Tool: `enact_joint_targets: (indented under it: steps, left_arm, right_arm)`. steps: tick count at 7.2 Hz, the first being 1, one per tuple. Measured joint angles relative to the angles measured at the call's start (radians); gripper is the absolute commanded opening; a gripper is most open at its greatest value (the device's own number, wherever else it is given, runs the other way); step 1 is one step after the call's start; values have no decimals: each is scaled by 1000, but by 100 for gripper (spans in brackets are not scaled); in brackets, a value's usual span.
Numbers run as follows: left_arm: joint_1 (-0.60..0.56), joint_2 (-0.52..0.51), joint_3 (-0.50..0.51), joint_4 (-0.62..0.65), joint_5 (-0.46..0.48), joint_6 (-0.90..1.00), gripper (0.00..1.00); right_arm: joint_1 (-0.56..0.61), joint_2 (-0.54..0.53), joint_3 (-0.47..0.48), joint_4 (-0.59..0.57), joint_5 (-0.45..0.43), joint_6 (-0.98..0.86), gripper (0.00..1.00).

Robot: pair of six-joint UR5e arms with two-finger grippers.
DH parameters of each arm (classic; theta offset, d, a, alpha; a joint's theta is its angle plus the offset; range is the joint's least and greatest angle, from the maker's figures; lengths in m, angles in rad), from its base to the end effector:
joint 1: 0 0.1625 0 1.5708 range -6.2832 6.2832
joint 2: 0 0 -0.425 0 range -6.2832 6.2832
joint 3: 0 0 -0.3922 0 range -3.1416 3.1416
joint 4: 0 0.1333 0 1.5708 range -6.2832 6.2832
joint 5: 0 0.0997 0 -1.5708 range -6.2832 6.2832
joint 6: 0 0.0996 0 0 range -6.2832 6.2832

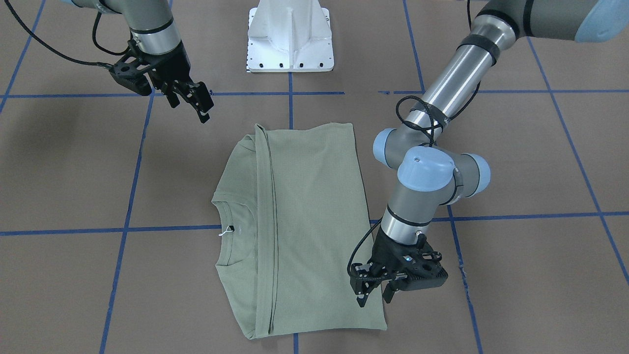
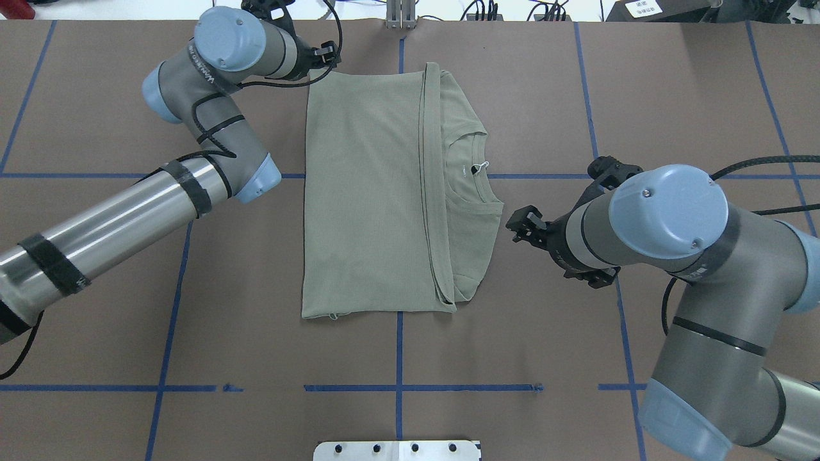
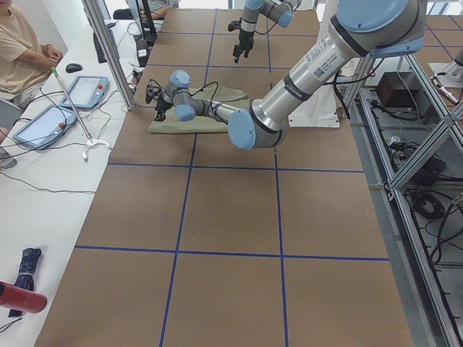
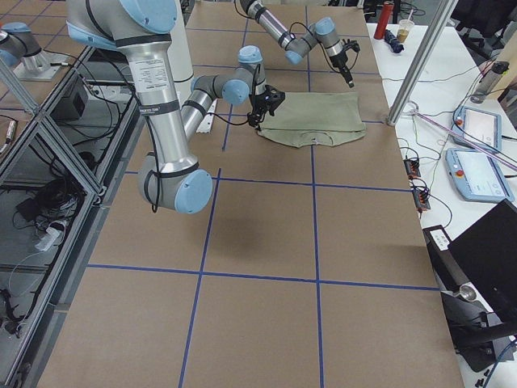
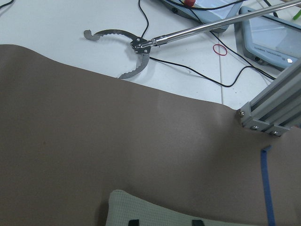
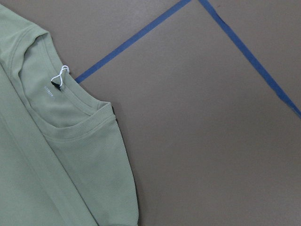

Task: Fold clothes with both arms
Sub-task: 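Move the right gripper onto the shirt's folded side edge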

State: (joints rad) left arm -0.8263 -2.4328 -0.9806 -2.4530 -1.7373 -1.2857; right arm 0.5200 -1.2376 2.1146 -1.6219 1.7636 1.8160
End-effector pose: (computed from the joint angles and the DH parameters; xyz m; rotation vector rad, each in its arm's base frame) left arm 0.4769 -0.6900 0.2824 0.4851 1.0629 -0.3827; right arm -0.4025 -0.3621 0.2556 -0.0685 -0.8558 0.6391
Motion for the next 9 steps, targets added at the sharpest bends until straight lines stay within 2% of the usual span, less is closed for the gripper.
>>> enact_joint_targets:
  steps: [1, 2, 4, 6, 7, 9]
  left_arm:
    - [-2, 76, -113, 6, -54, -1, 77]
    - [-4, 153, -220, 11, -84, -1, 77]
    - [-6, 257, -353, 20, -100, -1, 77]
    - [-6, 285, -386, 38, -102, -2, 77]
    - [-5, 294, -389, 41, -103, -3, 79]
    - [-4, 313, -390, 41, -102, -10, 79]
  right_arm:
    - [-12, 33, -25, -2, 2, -53, 100]
    - [-26, 57, -44, -5, 10, -164, 95]
    - [-48, 119, -112, -10, 15, -496, 82]
    - [-61, 176, -193, -13, 3, -804, 63]
    - [-72, 196, -225, -13, -11, -919, 58]
    - [-112, 237, -283, -13, -63, -1051, 58]
